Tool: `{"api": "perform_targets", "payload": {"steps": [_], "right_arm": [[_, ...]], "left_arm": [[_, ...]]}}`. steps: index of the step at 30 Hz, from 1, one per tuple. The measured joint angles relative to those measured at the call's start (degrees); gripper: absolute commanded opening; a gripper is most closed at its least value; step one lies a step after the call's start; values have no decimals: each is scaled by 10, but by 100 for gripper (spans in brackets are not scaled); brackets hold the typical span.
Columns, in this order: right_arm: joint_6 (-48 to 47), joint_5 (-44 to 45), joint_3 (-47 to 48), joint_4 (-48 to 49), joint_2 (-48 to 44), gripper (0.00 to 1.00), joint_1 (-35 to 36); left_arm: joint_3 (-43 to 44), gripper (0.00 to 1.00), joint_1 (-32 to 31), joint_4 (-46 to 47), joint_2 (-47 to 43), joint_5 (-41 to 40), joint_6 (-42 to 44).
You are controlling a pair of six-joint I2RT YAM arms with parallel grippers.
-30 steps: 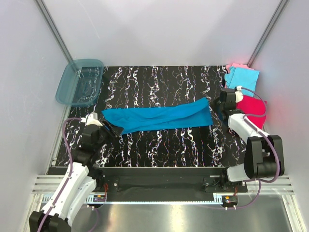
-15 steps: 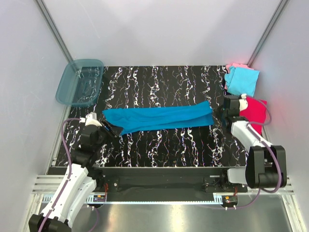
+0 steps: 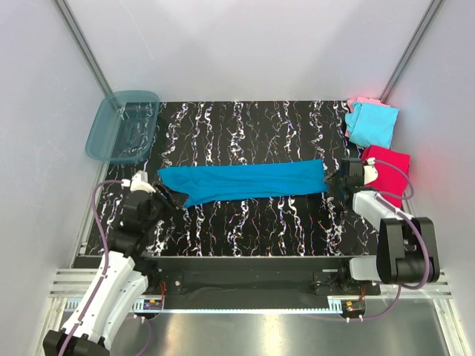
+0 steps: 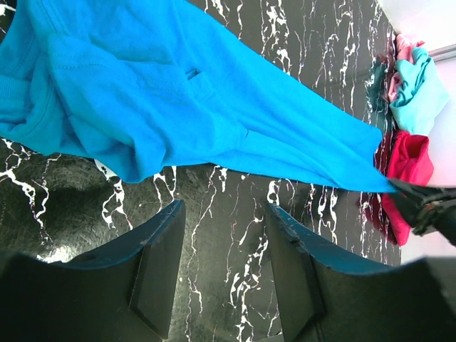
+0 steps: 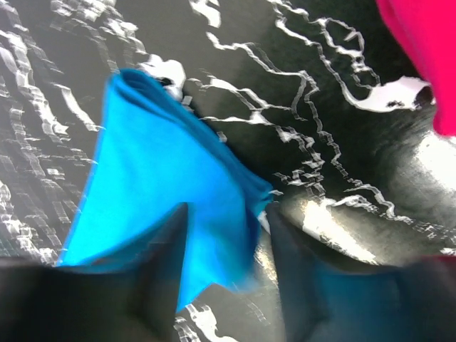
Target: Fold and stack the t-shirts
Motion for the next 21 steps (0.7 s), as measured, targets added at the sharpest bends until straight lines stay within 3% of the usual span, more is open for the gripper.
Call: {"api": "perform_targets", "payload": {"steps": [3,14,21], "right_arm": [[-4,0,0,0,25,70,-1],[-30,2,54,-27,-20,73,-2],[-47,-16,129,-11,93,74,-17]], "left_arm": [[2,53,0,-3,-5,0,0],[4,53,-1,-13,-12,-2,1],[4,57,-2,-14,-14,-2,2]]}}
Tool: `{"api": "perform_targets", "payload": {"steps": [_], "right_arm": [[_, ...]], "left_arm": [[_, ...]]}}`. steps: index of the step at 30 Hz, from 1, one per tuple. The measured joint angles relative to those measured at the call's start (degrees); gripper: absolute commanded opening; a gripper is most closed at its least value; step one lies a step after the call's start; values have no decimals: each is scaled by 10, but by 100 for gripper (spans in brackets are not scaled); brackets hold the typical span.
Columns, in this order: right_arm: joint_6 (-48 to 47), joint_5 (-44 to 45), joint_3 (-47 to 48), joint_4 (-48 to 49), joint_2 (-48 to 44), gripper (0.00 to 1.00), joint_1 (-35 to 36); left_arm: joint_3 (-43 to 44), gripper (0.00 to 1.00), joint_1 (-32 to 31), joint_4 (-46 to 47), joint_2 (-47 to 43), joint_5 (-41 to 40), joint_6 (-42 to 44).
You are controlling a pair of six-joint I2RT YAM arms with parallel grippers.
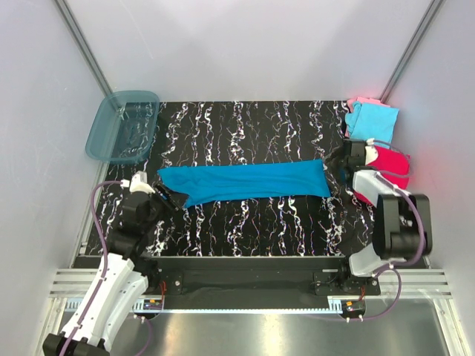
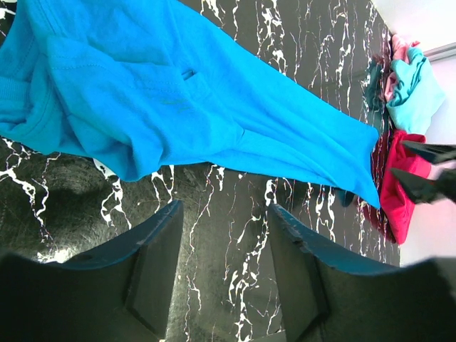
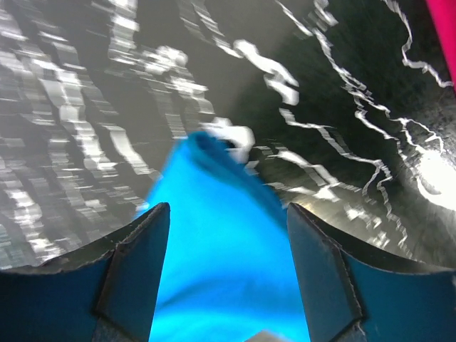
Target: Fold and stack the t-shirts
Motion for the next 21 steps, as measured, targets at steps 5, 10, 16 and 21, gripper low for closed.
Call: {"api": "perform_targets", "payload": {"steps": [5,10,16,21], "right_arm": [[-4,-44,16,6,98,74,-22],[-10,-76,29,16,104,73,-33],[-10,-99,8,27,100,72,-33],[-9,-107,-10,32,86,72,-33]], "left_arm": [[-27,68,0,32,-11,3,7],[-110,69,4,160,39,20,-3],[-135,69,28,293,210,25,5],[-49,70,40,314,323,26,57]]}}
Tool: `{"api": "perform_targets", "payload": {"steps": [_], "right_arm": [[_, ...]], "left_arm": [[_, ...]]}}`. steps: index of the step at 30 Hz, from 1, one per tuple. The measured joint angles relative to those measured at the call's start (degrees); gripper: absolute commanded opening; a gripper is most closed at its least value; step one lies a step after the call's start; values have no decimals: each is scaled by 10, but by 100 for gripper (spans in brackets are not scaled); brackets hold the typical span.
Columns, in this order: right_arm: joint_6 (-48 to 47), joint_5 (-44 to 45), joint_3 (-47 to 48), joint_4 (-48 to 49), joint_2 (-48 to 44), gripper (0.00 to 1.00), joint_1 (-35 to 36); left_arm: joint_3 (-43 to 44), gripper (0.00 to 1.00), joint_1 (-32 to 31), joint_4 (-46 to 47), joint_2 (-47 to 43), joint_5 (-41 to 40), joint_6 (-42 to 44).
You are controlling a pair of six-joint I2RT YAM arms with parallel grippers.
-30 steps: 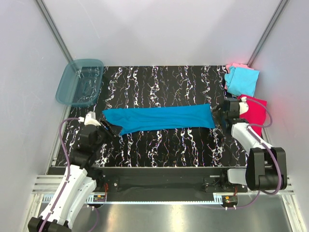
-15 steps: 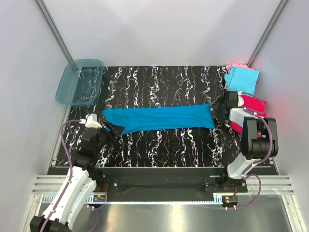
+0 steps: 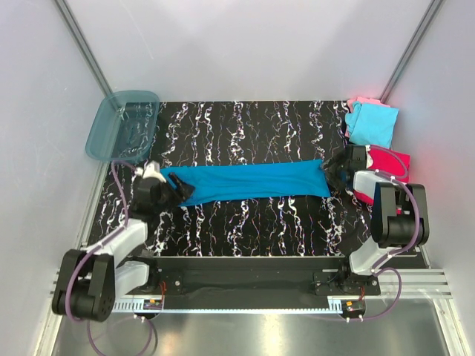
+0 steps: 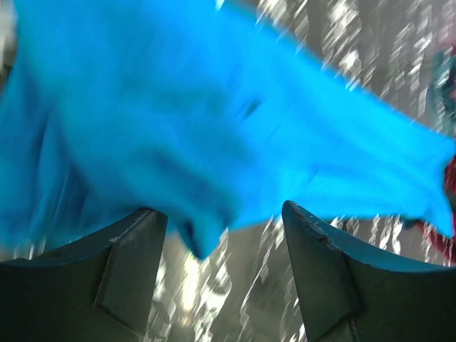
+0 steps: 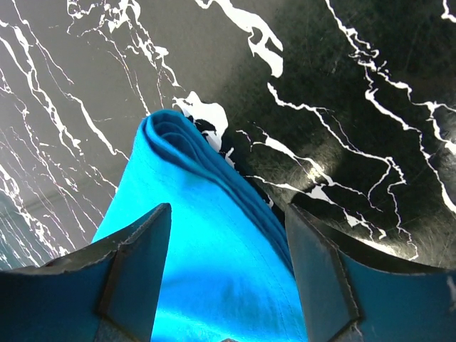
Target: Fold and stack the t-shirts
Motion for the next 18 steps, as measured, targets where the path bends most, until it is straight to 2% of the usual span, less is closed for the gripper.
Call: {"api": "perform_targets", "payload": {"steps": [3,7,14,18], "right_arm": [[3,-3,-6,9,-2,71,0],[11,-3,-16,27,-5,71,0],[26,-3,-25,38,-8,70,0],[31,-2,-33,41,-15,70,0]], "left_arm": [[52,71,19,31,31,11,24],[63,71,57,63,35,14,44],[63,72,63,-2,-25,-71,85],[77,72,65,-31,-13,-114,93]]}}
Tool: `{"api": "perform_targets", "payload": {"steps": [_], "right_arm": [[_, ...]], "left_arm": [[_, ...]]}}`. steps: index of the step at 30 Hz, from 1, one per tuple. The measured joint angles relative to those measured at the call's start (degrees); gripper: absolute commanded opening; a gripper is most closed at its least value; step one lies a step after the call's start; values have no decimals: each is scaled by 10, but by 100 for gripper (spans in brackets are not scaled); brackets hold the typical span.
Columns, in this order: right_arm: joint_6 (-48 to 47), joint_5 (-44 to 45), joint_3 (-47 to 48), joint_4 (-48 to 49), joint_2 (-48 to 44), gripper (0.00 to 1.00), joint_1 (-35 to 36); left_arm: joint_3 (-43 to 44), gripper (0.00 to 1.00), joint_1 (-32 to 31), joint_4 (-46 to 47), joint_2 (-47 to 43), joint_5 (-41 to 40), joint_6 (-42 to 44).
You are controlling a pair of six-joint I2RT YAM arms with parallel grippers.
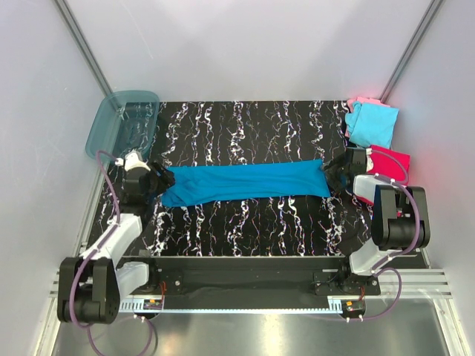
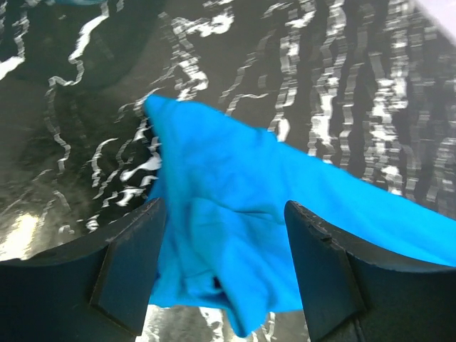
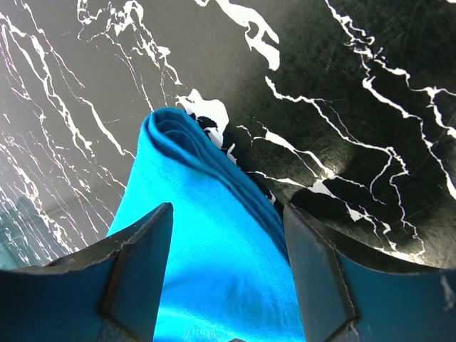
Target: Fold and stack the t-shirts
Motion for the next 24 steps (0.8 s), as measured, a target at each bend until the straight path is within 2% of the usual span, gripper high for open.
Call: {"api": "perform_targets", "payload": {"steps": [7,12,16,24], "right_arm": [[4,4,-5,0,-5,72,0],[3,3,-5,1,-6,74,0],[-2,-3,-1,1,-2,75,-2],[-17,-35,17,1,16,76,-6]], "left_arm": [[72,74,12,-45,132,-12,14],[87,74,53,-45,212,48,10],[98,73,73,-30,241,97,-3],[113,72,74,-8,274,156,-15]]}}
